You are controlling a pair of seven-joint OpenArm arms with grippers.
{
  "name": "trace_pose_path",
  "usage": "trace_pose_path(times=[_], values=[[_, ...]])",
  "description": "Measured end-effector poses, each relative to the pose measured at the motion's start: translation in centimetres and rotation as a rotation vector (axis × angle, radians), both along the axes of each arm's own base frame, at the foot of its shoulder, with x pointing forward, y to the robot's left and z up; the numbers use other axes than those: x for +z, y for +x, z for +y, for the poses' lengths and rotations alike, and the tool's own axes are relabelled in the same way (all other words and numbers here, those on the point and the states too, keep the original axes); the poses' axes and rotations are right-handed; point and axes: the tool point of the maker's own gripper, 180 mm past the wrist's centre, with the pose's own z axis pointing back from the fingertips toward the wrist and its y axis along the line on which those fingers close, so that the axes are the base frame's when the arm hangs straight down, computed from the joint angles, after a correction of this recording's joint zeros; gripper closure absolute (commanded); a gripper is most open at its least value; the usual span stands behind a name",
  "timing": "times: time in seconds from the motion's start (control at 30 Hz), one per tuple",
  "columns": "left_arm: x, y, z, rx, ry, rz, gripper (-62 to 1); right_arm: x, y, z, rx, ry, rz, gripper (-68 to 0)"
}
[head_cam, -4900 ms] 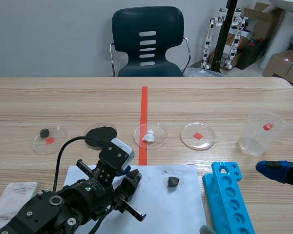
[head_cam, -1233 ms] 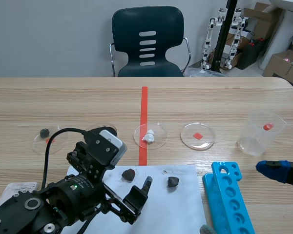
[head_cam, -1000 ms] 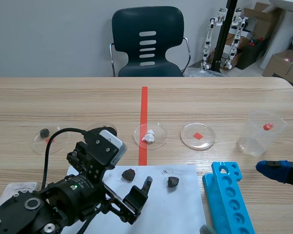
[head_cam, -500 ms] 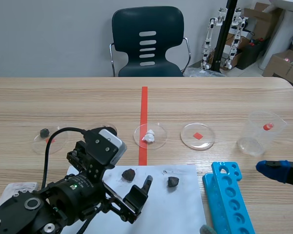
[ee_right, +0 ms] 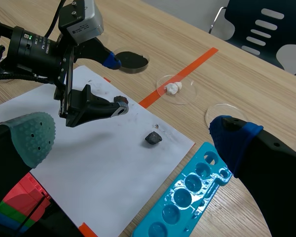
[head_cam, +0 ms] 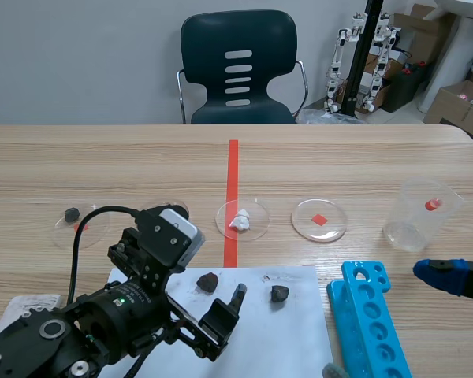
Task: Put the middle mineral back
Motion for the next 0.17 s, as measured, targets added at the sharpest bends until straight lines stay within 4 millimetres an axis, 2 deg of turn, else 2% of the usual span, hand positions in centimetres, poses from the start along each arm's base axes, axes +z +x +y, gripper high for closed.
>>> trace_pose_path(times=[0.17], values=[[0.00, 0.00, 0.00, 0.000, 0.000, 0.000, -62.3, 0.00, 0.00, 0.00, 0.000, 0.000, 0.000, -67.9]])
